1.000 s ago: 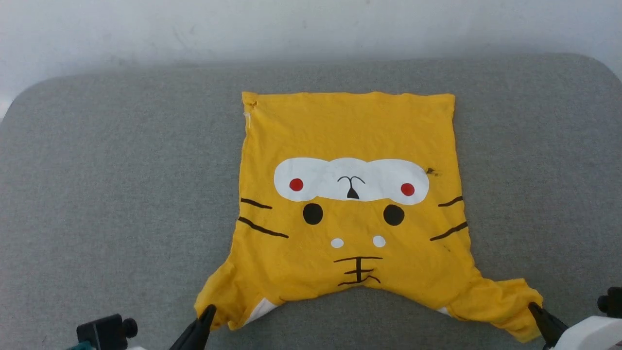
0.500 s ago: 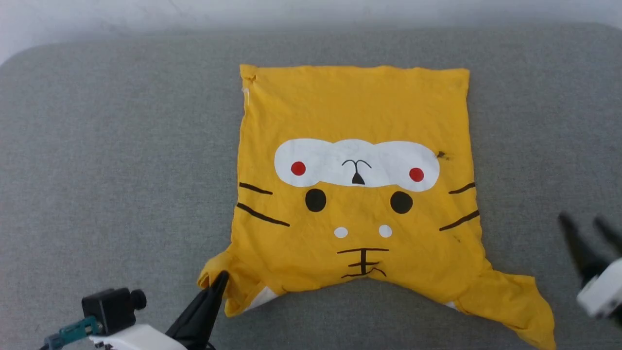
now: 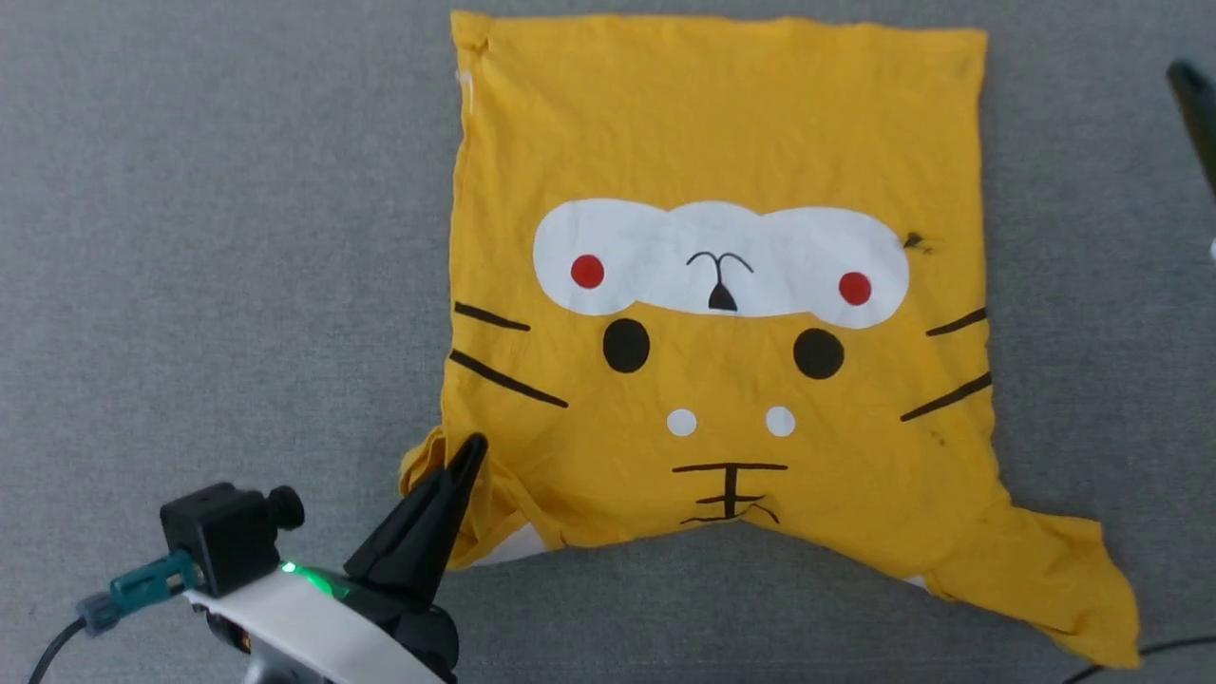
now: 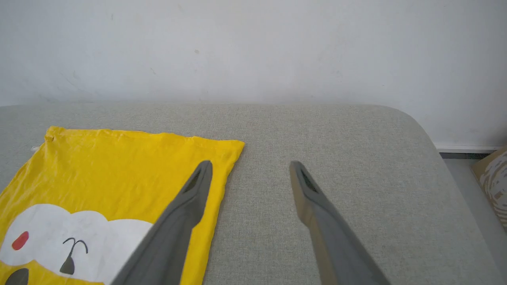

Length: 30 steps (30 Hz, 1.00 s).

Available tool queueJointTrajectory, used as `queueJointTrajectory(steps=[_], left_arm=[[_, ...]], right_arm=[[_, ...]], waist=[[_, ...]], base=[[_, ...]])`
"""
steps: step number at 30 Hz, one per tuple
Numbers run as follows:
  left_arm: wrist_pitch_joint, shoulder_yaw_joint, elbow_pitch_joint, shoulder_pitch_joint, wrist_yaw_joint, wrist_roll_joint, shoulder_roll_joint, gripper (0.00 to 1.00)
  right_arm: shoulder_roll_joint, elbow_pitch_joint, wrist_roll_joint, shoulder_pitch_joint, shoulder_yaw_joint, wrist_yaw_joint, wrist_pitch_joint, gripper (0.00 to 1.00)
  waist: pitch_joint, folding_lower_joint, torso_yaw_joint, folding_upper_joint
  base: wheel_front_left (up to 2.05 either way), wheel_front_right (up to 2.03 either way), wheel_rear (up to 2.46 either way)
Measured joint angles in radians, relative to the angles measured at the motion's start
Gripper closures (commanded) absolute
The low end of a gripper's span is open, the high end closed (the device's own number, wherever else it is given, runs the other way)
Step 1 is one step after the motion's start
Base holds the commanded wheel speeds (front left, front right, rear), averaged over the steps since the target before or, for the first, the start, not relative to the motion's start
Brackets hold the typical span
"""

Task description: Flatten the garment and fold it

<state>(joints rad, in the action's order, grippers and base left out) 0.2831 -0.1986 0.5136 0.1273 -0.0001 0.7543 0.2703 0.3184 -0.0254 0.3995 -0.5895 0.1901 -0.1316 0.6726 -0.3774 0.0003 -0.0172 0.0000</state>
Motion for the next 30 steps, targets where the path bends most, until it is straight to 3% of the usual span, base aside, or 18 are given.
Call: queueJointTrajectory(steps=[11,20,29,30], left_arm=[[0.012,-0.037,0.018,-0.078,-0.02,-0.016,0.0,1.0],[0.016,-0.078,-0.006,-0.136,-0.048,-0.016,-0.014,1.0],[0.007,-0.095,-0.028,-0.153,-0.06,-0.014,-0.022,1.0],[0.007,-0.097,-0.031,-0.155,-0.061,-0.014,-0.024,1.0]], right_arm=[[-0.005,0.2,-0.1,-0.299,0.058,0.0,0.151,0.0],[-0.048,0.281,-0.18,-0.394,0.098,0.0,0.231,0.0],[-0.07,0.31,-0.218,-0.41,0.117,0.0,0.239,0.0],[-0.069,0.309,-0.223,-0.412,0.124,0.0,0.239,0.24]], waist=[[-0.158,-0.0001,-0.038,0.0],[-0.256,-0.0001,-0.095,0.0],[-0.294,-0.0002,-0.157,0.0],[-0.298,-0.0003,-0.162,0.0]], base=[[0.0,0.0,0.0],[0.0,0.0,0.0],[0.0,0.0,0.0],[0.0,0.0,0.0]])
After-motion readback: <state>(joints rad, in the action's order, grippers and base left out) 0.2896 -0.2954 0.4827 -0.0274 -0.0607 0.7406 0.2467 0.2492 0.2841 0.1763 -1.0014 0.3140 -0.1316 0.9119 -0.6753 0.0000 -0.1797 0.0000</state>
